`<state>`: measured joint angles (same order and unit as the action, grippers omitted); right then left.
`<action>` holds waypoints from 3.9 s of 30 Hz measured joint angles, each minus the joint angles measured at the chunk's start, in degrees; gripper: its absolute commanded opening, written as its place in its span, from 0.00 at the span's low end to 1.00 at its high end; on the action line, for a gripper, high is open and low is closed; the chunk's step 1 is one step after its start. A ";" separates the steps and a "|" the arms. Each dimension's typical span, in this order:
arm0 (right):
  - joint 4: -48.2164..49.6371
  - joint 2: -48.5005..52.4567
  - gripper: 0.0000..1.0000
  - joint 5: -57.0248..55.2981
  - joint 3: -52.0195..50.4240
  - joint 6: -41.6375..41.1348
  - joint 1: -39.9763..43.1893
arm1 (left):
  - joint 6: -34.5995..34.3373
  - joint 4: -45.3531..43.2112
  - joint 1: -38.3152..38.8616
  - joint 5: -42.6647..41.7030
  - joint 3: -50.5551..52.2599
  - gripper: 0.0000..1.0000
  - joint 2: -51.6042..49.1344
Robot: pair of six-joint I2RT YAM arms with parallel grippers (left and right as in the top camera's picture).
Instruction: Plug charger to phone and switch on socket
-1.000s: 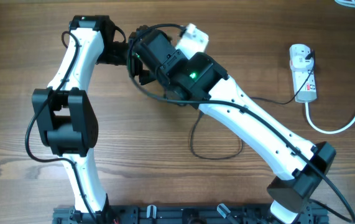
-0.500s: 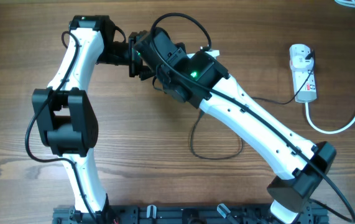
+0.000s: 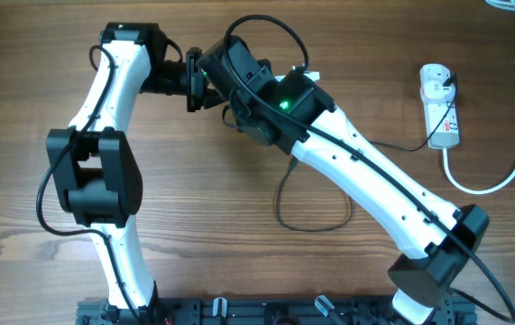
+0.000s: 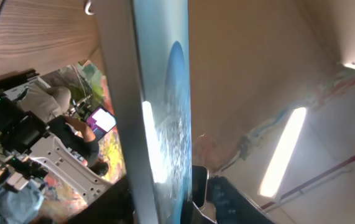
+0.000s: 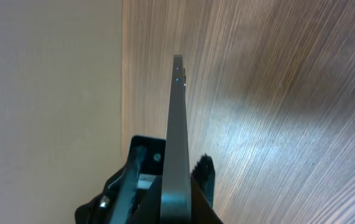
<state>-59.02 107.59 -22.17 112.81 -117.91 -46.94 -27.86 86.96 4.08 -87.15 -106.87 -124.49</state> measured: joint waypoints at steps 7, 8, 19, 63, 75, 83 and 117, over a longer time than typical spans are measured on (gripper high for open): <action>0.44 0.00 0.08 1.38 0.00 -0.17 0.00 | 0.07 0.00 0.00 -0.63 0.00 0.31 0.00; 0.44 -0.02 0.08 1.42 0.00 -0.17 0.00 | 0.07 0.02 0.00 -0.66 0.00 0.29 0.00; 1.05 0.00 0.05 1.38 0.00 -0.37 0.00 | 0.09 -0.04 0.00 -0.55 0.00 0.40 0.00; -12.63 -11.56 1.00 -1.57 0.42 42.86 10.69 | 1.66 -14.16 0.22 13.46 0.04 0.04 0.00; -22.14 -10.73 1.00 16.00 -5.44 73.20 22.51 | 16.76 -14.43 -2.47 19.26 0.26 0.04 3.98; -7.34 -10.14 1.00 22.29 -25.86 73.44 22.51 | 12.44 -13.18 -9.97 39.39 0.20 0.04 15.78; -1.01 0.59 0.76 29.38 -34.01 77.07 17.53 | 9.49 -13.55 -10.49 52.22 0.28 0.04 15.69</action>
<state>-60.03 108.18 7.20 78.81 -40.84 -29.41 -18.37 73.41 -6.42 -34.94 -106.59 -108.79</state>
